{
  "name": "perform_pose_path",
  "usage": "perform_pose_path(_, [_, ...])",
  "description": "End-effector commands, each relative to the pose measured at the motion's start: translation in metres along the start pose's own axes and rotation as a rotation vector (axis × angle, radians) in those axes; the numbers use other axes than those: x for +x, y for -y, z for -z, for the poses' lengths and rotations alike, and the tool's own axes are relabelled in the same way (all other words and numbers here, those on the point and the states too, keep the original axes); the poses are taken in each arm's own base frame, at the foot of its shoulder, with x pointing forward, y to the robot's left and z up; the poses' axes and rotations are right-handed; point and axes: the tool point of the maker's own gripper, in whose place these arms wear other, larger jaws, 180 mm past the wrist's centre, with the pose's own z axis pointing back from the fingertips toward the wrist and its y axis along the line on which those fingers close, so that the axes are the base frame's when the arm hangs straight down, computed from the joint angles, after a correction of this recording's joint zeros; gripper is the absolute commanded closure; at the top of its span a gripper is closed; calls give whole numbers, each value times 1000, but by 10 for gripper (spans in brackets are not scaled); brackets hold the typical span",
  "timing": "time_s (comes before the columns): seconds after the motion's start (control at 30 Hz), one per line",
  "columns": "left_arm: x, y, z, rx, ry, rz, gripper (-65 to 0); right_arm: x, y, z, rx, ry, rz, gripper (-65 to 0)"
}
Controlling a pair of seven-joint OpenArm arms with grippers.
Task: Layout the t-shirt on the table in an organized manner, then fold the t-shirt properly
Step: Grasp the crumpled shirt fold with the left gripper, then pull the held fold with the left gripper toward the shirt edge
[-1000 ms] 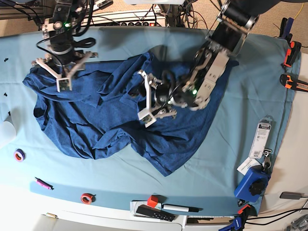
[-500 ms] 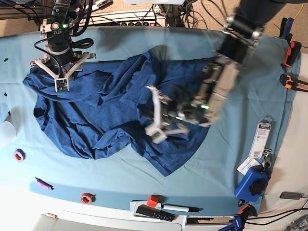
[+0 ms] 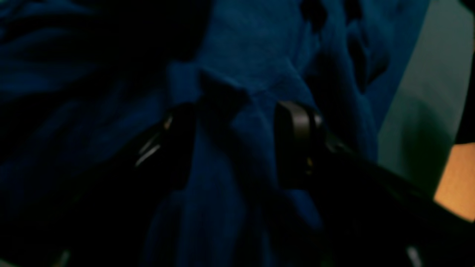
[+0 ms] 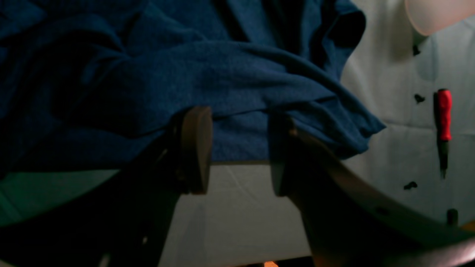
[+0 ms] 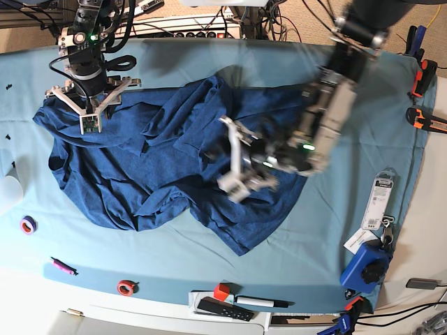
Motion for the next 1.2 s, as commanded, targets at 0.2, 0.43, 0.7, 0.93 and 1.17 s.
perform_pose_path(0.2, [23,14,24,-38,67,-27,-339,8,3,-3,-10,35,0,-247])
perform_pose_path(0.43, [20,-3,26,68,44,1,-250,9,4,-3,-10,36,0,-247])
perform_pose_path(0.7, [17,-5,26,77,35,4,-250,9,4,-3,-10,35,0,-247])
perform_pose_path(0.93, [18,-6,26,83,37,-1,0,9,4,-3,-10,35,0,-247])
perform_pose_path(1.17, [32,-8,18,92,73,31,0,8,4,-3,-11,35,-1,-247])
